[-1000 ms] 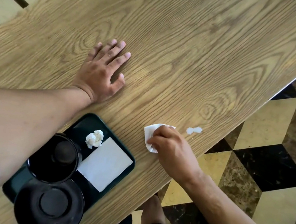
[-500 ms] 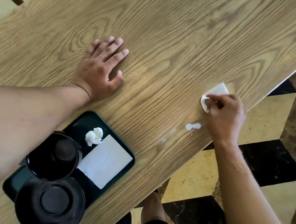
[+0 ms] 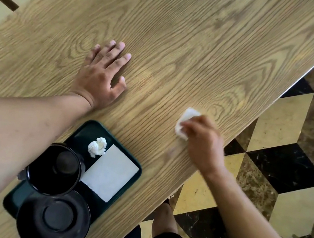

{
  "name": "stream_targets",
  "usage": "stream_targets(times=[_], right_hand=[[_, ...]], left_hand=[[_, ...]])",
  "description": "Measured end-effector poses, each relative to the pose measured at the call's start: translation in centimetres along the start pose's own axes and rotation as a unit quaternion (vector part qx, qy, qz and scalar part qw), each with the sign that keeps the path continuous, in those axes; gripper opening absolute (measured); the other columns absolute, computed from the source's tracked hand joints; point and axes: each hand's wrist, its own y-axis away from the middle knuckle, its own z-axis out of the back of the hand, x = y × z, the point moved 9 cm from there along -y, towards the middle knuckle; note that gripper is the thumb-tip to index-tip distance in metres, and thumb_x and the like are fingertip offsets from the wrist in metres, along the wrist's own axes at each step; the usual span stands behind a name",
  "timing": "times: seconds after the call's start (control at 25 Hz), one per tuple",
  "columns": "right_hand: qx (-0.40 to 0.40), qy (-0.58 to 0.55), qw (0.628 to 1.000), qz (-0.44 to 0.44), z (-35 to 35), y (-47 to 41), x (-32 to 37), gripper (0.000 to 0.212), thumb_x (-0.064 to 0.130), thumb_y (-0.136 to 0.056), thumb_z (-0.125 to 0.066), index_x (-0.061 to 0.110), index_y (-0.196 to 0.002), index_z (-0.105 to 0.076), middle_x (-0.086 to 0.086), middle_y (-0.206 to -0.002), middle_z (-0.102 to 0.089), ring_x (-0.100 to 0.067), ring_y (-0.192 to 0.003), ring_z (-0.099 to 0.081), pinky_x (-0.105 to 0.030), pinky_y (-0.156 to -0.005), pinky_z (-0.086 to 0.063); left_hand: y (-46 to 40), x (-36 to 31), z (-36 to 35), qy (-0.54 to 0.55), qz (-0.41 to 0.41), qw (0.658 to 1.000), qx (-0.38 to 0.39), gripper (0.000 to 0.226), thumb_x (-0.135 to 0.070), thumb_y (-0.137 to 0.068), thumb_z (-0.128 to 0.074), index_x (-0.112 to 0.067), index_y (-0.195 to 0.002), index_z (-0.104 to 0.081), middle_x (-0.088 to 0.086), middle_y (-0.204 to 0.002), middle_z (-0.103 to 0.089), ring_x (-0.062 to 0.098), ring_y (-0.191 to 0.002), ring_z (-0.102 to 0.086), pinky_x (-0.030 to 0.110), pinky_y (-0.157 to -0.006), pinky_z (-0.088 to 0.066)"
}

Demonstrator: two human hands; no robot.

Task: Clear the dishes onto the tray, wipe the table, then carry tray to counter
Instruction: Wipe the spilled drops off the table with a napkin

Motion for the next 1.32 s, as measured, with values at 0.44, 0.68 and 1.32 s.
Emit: stream_targets(times=[0.44, 0.68, 1.32], right_hand=[[0.121, -0.032, 0.979, 0.164, -3.0, 4.3, 3.0, 0.018, -0.005, -0.083, -0.072, 0.007, -0.095, -0.078, -0.005, -0.101, -0.065, -0.02, -0.09, -0.064, -0.036, -0.08, -0.055], [-0.076, -0.004, 0.99, -0.122, 5.4, -9.0, -6.4, 0.012, 0.016, -0.085, -0.076, 0.022, -0.095, -0.08, 0.006, -0.099, -0.063, -0.012, -0.095, -0.061, -0.027, -0.091, -0.05], [0.373, -0.23, 0.886, -0.15, -4.8, 5.1, 1.7, 0.012, 0.009, -0.094, -0.067, 0.019, -0.096, -0.074, 0.018, -0.073, -0.068, 0.005, -0.067, -0.062, -0.013, -0.062, -0.047]], left_hand=[[0.1, -0.1, 0.0, -0.005, 0.0, 1.0, 0.002, 0.059, -0.036, -0.095, -0.048, -0.014, -0.15, -0.05, 0.012, -0.163, -0.04, 0.031, -0.154, -0.032, 0.055, -0.125, -0.021], [-0.1, -0.1, 0.0, -0.002, 0.007, 1.0, 0.017, 0.061, -0.037, -0.094, -0.045, -0.014, -0.151, -0.05, 0.011, -0.164, -0.038, 0.031, -0.155, -0.03, 0.056, -0.126, -0.019], [0.0, -0.1, 0.1, -0.001, 0.005, 1.0, 0.007, 0.06, -0.036, -0.096, -0.046, -0.014, -0.151, -0.05, 0.011, -0.164, -0.039, 0.031, -0.154, -0.031, 0.055, -0.126, -0.02]])
